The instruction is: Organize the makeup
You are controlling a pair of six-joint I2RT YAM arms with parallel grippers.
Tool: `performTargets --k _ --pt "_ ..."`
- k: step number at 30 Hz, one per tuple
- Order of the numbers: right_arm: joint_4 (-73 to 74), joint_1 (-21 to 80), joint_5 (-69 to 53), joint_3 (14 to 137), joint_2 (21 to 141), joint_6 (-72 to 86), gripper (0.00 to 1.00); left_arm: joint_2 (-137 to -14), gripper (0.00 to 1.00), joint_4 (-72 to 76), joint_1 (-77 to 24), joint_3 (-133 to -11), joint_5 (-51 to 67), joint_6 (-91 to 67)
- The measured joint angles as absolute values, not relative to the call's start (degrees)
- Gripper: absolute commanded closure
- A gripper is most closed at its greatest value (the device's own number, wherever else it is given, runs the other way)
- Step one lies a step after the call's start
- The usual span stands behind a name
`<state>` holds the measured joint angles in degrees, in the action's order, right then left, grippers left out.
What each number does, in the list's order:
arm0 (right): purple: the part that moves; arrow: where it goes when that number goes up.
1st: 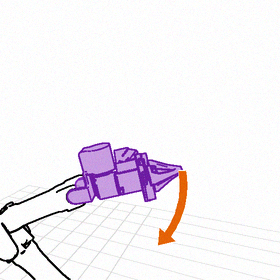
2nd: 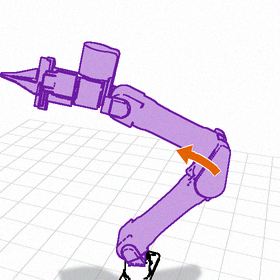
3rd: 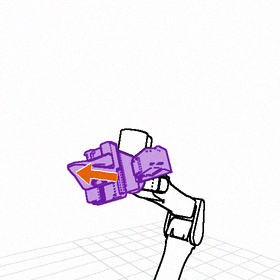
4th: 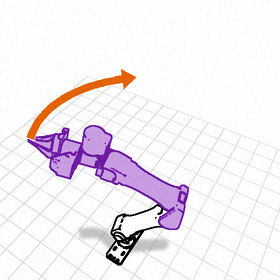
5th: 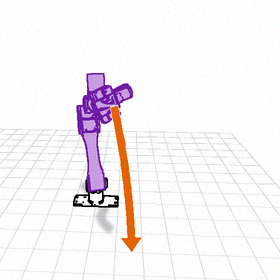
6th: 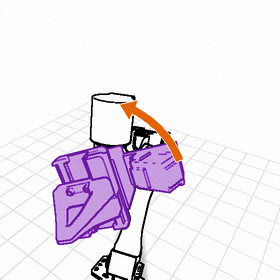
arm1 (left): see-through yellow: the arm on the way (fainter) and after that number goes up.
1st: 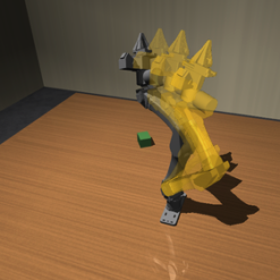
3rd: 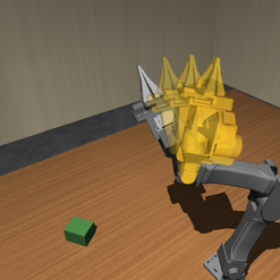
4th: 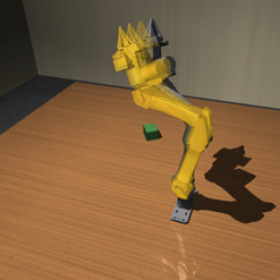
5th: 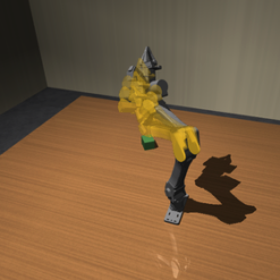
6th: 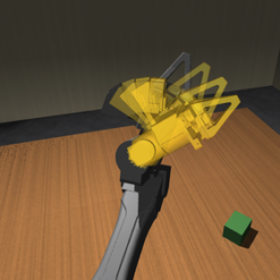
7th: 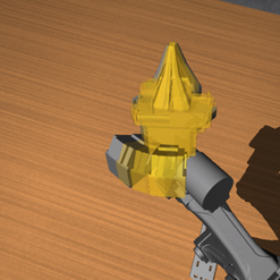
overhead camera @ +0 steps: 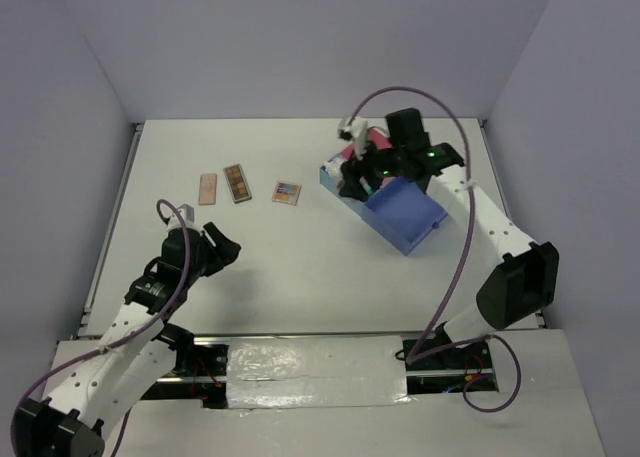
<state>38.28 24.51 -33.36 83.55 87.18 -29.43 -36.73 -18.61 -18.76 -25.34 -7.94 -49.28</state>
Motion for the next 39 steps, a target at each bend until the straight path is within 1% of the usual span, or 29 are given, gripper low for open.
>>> performTargets --k 3,5,6,8,14,15,20,22,23,24,25,34,39 --pt "36.40 14.57 -31.31 80.12 85.82 -27.00 0.74 -38.89 0.21 -17.52 -18.65 -25.78 -7.42 -48.23" --pt "35.88 8.86 -28.84 77.32 85.84 -26.65 0.69 -39.81 0.20 -16.43 -18.59 -25.85 -7.01 -47.94" --pt "35.90 6.66 -27.73 75.77 85.95 -26.70 0.65 -40.36 0.20 -15.68 -18.59 -25.87 -6.68 -47.88" --pt "35.99 3.55 -25.65 73.28 86.39 -26.98 0.60 -41.93 0.20 -13.98 -18.57 -25.96 -5.85 -47.66" --pt "35.07 0.23 -21.26 72.49 93.54 -29.69 0.48 -52.71 0.19 -10.63 -18.50 -29.71 -2.35 -44.73" --pt "35.16 0.23 -20.84 73.12 95.37 -30.13 0.45 -54.92 0.19 -10.48 -18.50 -31.14 -1.72 -43.81" --pt "35.20 0.23 -18.90 78.83 105.01 -32.32 0.38 -64.45 0.18 -9.19 -18.44 -37.85 0.78 -40.05" --pt "35.05 0.23 -17.89 80.84 107.77 -33.12 0.31 -67.66 0.17 -9.04 -18.37 -40.60 1.58 -38.11" --pt "34.83 0.23 -17.34 81.28 108.71 -33.52 0.26 -69.17 0.16 -9.10 -18.28 -41.91 1.89 -37.32" --pt "34.72 0.23 -16.97 81.34 109.14 -33.80 0.02 -70.81 0.16 -9.15 -18.22 -43.38 2.31 -36.10" --pt "34.85 0.23 -16.62 81.32 109.45 -33.89 0.00 -72.62 0.15 -9.04 -18.13 -44.93 2.74 -35.24" --pt "34.54 -0.84 -17.23 80.82 106.17 -34.57 0.00 -89.36 0.13 -9.74 -17.69 -58.17 6.46 -24.69" --pt "27.70 -1.87 -19.11 73.82 94.96 -30.81 0.00 -100.27 0.10 -10.87 -17.69 -66.57 7.05 -20.03"
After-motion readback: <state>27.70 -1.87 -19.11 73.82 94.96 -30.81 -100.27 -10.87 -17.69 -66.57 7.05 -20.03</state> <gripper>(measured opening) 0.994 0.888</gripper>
